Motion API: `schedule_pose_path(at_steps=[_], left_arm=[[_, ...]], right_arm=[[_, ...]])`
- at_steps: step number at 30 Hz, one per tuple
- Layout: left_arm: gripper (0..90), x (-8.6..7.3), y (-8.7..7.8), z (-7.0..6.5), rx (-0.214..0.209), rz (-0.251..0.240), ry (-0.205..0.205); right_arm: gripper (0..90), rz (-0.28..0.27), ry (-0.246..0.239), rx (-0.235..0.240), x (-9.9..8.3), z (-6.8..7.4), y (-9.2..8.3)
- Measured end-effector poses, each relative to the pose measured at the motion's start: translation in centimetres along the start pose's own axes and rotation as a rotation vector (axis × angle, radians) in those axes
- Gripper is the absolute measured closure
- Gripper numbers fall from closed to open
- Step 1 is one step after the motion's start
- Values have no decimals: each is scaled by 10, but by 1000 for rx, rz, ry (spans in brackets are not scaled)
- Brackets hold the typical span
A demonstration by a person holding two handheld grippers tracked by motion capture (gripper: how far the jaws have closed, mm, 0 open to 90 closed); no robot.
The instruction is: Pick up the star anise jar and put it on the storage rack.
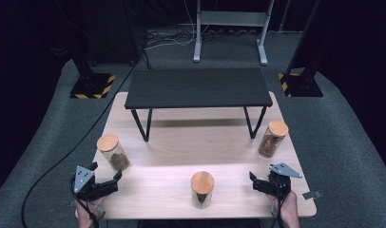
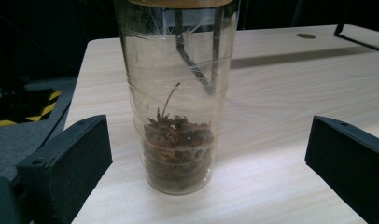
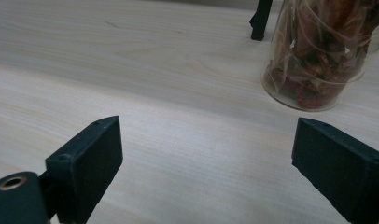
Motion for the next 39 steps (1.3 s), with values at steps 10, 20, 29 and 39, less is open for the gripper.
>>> schedule_pose_path(at_steps=[10, 20, 29, 39], left_arm=[[0, -1, 10, 5, 42, 10, 5], [0, -4, 21, 4, 64, 9, 1], [0, 3, 35, 1, 71, -4, -6], [0, 15, 50, 7, 99, -1, 12]], right_arm=[[13, -6, -5, 71, 1, -11, 4], [0, 47, -108, 41, -2, -1, 10], [0, 51, -65, 63, 0, -5, 10], [0, 38, -48, 85, 0, -7, 8]])
Point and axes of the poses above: each handheld gripper's, and its own axes: y roughly forward along the jaws, x roughly out of its top, z roughly to its left, the point moved 3 cm from there along y, roughly forward along the jaws, and after that the axes turned 15 degrees about y, right-handed, at the moved point
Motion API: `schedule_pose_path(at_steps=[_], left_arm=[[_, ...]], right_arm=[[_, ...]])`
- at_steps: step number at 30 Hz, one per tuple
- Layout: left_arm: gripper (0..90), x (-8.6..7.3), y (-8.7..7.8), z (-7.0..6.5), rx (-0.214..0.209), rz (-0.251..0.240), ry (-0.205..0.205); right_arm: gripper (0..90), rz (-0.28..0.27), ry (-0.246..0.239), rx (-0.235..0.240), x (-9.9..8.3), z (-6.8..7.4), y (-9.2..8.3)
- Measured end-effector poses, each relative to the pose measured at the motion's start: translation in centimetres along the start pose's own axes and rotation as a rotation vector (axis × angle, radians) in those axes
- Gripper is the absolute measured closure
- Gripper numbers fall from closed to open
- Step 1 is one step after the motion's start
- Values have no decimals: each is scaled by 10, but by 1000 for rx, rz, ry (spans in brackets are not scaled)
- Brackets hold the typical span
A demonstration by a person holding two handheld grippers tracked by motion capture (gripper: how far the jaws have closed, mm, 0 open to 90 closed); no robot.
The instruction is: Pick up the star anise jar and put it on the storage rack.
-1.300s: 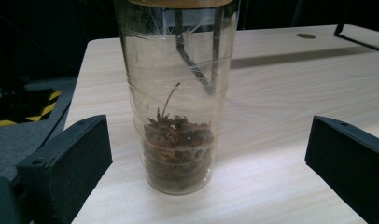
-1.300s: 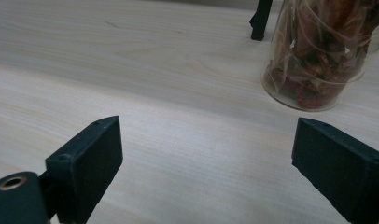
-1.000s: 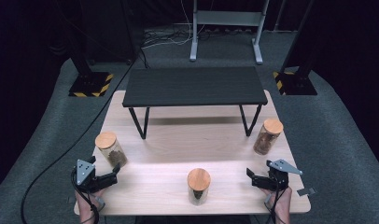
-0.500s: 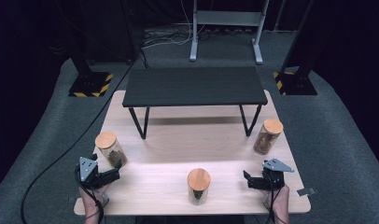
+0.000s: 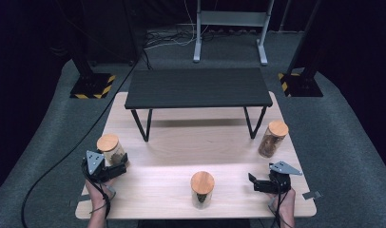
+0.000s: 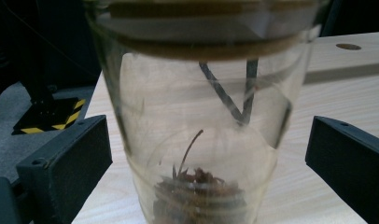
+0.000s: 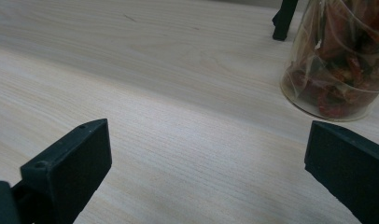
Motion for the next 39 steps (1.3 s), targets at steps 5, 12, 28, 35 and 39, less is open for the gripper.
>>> schedule_pose_path(at_steps=[5, 12, 28, 35, 39], left_arm=[[0, 1, 3, 0, 11, -2, -2], [0, -2, 5, 1, 29, 6, -22], [237, -5, 4, 2, 13, -14, -67], [241, -4, 3, 3, 1, -14, -59], [242, -4, 3, 3, -5, -14, -56]], right_arm=[[0, 0, 3, -6, 0, 0, 0], [0, 5, 3, -4, 0, 0, 0], [17, -4, 14, -3, 0, -1, 0], [17, 5, 5, 11, 0, 0, 0], [15, 17, -5, 5, 0, 1, 1]])
Point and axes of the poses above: each handheld gripper's, and its own axes: y roughly forward along the jaws, x roughly out of its top, z roughly to its left, the point moved 3 cm from there along y, roughly forward along the jaws, and after that the axes turned 15 degrees about y, right-handed, at the moved point
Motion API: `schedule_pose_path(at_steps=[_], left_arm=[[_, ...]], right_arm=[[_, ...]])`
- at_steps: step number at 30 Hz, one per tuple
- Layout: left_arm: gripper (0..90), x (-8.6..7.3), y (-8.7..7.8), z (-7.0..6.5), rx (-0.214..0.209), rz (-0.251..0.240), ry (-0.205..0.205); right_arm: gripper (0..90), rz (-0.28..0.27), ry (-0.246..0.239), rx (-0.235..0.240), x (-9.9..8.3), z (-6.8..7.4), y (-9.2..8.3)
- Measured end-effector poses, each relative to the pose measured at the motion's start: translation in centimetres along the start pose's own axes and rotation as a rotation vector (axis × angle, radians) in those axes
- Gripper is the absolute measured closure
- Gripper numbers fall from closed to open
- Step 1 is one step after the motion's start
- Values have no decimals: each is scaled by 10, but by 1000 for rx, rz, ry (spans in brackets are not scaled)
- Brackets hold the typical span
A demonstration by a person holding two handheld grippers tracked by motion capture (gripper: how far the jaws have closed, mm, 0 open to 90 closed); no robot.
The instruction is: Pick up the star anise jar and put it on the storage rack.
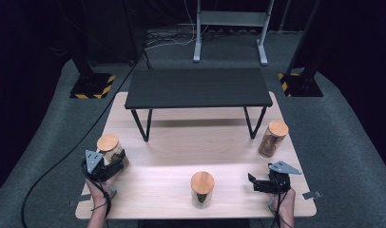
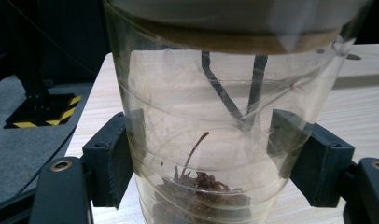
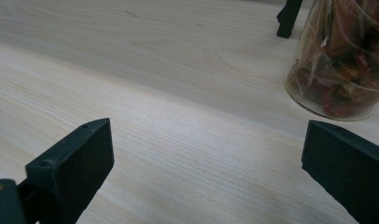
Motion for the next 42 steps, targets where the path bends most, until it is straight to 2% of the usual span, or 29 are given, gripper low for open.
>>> schedule_pose_path(at_steps=[27, 38, 42], left_arm=[[245, 5, -2, -2, -43, -16, 10], [245, 16, -6, -1, -81, -22, 13], [245, 21, -6, 0, -84, -26, 8]], right_arm=[[12, 18, 5, 15, 0, 0, 1], [11, 18, 1, 16, 0, 0, 1], [11, 18, 1, 19, 0, 0, 1]])
Point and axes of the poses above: each handheld gripper's, and its own axes: y roughly forward along the jaws, x roughly out of its top, z roughly to its left, the point moved 3 cm from there along y, roughly forward along the jaws, and after that the axes turned 15 degrees about y, right-handed, at the moved point
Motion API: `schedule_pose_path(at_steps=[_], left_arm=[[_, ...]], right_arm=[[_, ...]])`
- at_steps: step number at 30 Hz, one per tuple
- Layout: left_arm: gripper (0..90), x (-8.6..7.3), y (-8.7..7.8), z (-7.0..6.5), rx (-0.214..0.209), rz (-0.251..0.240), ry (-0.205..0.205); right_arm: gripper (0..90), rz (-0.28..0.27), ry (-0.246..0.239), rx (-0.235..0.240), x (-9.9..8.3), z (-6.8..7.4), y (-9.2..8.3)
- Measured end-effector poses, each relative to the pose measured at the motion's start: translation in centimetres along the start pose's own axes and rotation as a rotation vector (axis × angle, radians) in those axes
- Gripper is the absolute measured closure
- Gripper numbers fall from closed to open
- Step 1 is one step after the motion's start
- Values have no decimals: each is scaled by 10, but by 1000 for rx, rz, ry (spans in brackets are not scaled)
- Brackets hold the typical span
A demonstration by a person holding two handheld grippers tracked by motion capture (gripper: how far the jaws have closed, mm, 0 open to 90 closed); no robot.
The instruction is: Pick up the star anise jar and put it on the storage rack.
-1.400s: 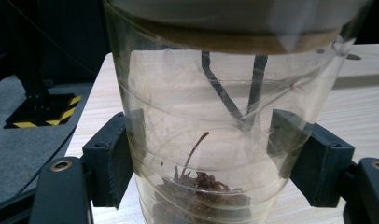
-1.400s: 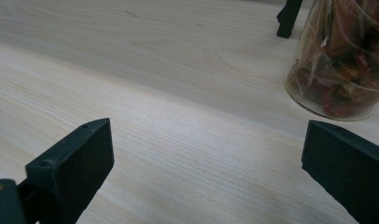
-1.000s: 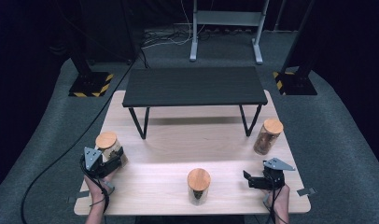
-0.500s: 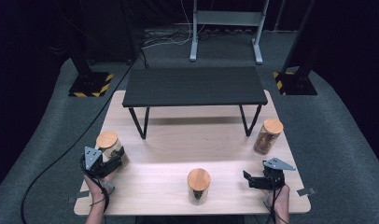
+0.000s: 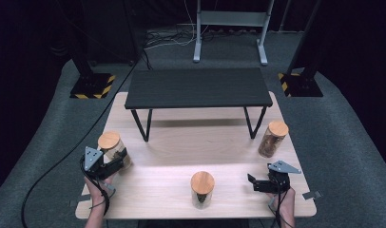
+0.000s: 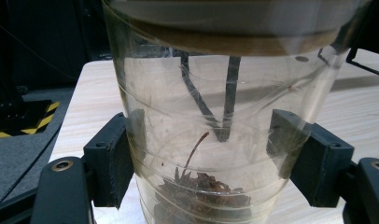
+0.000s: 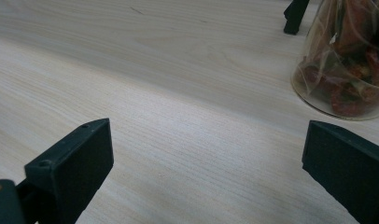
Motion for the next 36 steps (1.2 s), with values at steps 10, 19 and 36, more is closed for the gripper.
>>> schedule_pose_path(at_steps=[10, 19, 36], left_arm=[[245, 8, 0, -2, -23, -7, 8], [245, 15, -1, -3, -31, -13, 29], [245, 30, 0, -5, -42, -24, 47]], right_arm=[[10, 2, -3, 2, 0, 0, 0], [7, 4, -3, -3, 0, 0, 0], [5, 4, -3, 0, 0, 0, 0]])
Point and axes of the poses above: each handheld gripper's, and its own axes: y roughly forward along the jaws, x roughly out of its top, z roughly to its left, the point moved 3 cm from there along y, roughly forward along the jaws, and after that the axes turned 15 degrees about y, right-handed, at the moved point
